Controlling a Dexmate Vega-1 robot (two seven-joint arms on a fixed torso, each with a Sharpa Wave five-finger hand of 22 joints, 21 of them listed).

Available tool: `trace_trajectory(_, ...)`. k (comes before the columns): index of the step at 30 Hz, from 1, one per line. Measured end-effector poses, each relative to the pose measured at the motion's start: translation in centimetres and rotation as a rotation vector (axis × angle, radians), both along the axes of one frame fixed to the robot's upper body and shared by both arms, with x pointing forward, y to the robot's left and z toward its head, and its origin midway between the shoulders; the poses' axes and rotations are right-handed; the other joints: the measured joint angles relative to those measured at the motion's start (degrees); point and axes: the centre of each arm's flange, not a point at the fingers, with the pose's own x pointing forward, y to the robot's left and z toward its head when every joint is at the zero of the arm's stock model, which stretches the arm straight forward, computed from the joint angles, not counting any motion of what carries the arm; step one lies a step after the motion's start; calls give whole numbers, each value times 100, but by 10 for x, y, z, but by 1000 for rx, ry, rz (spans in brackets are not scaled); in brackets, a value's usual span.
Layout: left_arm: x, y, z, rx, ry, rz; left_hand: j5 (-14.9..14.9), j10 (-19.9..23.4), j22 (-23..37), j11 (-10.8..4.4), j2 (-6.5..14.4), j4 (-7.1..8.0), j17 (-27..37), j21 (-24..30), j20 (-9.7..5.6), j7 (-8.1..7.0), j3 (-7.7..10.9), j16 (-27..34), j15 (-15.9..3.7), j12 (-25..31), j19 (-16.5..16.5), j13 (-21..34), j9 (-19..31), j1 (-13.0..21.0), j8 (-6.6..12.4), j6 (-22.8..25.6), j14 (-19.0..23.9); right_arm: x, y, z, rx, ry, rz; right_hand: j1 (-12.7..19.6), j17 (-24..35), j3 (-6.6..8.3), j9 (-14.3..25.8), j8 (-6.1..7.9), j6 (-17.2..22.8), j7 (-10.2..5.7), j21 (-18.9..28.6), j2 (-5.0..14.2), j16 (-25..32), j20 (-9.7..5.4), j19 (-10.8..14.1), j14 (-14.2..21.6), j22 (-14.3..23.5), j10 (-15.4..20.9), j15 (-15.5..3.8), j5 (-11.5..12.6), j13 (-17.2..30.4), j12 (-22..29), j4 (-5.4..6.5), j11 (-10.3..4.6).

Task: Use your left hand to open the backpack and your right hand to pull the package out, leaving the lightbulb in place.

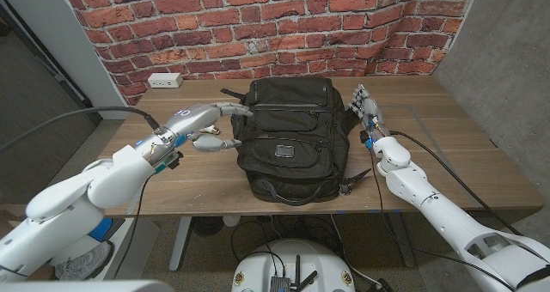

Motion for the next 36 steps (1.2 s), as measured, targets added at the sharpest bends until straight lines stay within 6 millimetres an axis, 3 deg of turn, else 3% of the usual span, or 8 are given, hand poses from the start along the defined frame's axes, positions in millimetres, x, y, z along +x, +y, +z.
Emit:
trace_trajectory(19, -26, -13, -28, 125, -141, 66, 0, 83, -1, -42, 61, 54, 13, 0, -1, -30, -178, 0, 0, 0, -45, 0, -1, 296, 0, 31, 0, -3, 2, -2, -14, -2, 16, 0, 1, 23, 0, 0, 0, 0, -38, 0, 27, -21, 21, 0, 0, 0, 0, -42, 0, 0, -23, 0)
trace_trajectory(36, -42, -21, -48, 213, -194, 124, 0, -97, -1, -52, 15, 87, -3, -44, 20, -84, -542, 0, -12, -22, -209, 0, -1, 447, -88, -224, -54, -5, 3, -5, -16, -10, 28, 0, -27, 23, 0, 0, 0, 0, -62, 0, 27, 0, 42, 0, 30, 0, 0, -42, 0, 0, -23, 0)
